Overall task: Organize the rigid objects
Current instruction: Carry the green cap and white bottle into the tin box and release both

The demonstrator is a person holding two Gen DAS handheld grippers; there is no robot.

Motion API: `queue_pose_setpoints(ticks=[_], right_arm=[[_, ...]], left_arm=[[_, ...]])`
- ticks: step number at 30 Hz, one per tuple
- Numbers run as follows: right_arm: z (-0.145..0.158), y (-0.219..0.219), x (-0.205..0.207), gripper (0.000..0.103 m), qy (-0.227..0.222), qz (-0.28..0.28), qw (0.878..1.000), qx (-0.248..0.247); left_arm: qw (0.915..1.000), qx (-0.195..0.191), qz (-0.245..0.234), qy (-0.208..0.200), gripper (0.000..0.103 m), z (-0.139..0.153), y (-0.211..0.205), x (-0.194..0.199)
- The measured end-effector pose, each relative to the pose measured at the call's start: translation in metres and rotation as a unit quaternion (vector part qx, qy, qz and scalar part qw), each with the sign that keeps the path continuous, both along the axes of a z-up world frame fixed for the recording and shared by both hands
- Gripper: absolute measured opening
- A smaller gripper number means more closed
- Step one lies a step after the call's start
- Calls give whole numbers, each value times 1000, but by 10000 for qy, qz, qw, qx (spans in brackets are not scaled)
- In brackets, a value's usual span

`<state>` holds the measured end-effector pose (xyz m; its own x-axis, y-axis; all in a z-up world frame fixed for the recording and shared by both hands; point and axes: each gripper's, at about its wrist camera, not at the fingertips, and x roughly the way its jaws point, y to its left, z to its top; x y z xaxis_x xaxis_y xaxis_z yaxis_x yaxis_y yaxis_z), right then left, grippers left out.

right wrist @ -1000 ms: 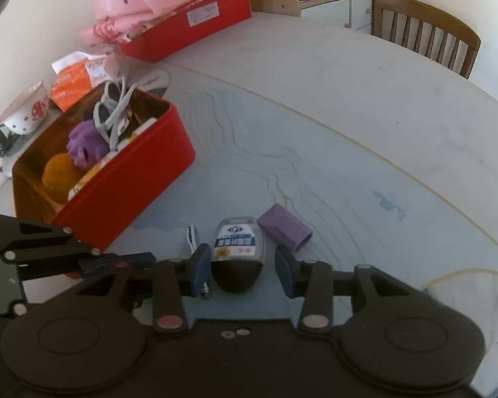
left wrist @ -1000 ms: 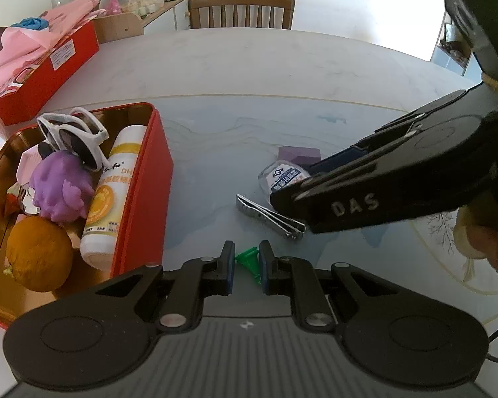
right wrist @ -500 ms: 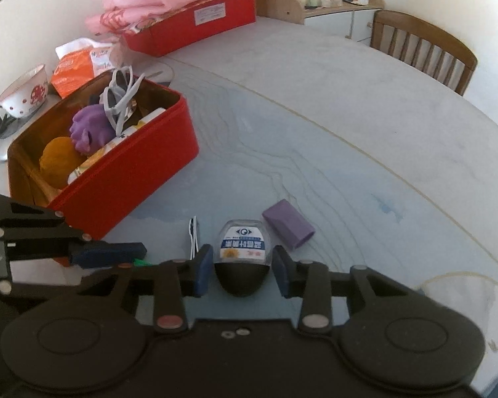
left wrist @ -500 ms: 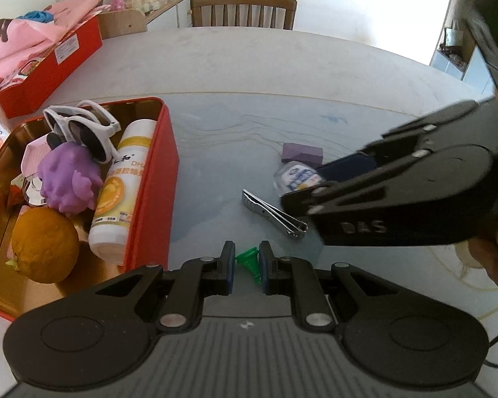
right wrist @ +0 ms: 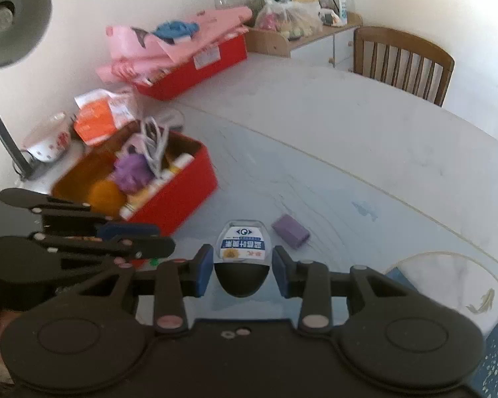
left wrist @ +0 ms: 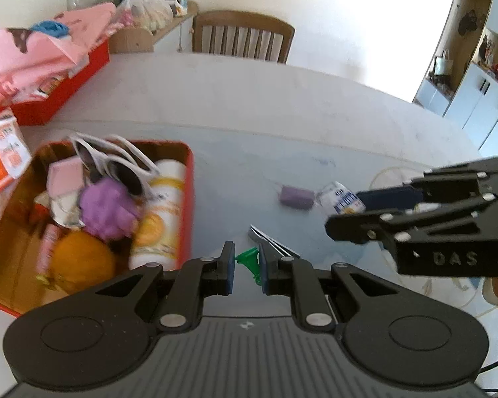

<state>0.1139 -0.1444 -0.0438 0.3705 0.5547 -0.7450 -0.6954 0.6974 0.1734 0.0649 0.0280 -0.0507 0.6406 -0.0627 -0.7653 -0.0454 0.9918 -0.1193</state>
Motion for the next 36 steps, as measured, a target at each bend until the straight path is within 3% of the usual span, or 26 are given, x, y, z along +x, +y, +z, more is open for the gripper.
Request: queue_pose_setpoints(ticks=[10, 19, 28, 36], right_arm=[[31, 39, -25, 37, -174, 260, 9991, 270], [37, 96, -43, 37, -273, 558, 9978, 247], [15, 154, -57, 37, -34, 887, 9956, -313], [-2, 175, -55, 37, 198, 730, 9951, -629]], left_arm=[[9994, 29, 206, -259, 15, 34, 58, -14], [9986, 62, 441, -296, 15, 41, 122, -17], [9990, 100, 431, 107, 15, 13, 171, -7], [9994, 192, 13, 279, 15, -9, 175, 9]])
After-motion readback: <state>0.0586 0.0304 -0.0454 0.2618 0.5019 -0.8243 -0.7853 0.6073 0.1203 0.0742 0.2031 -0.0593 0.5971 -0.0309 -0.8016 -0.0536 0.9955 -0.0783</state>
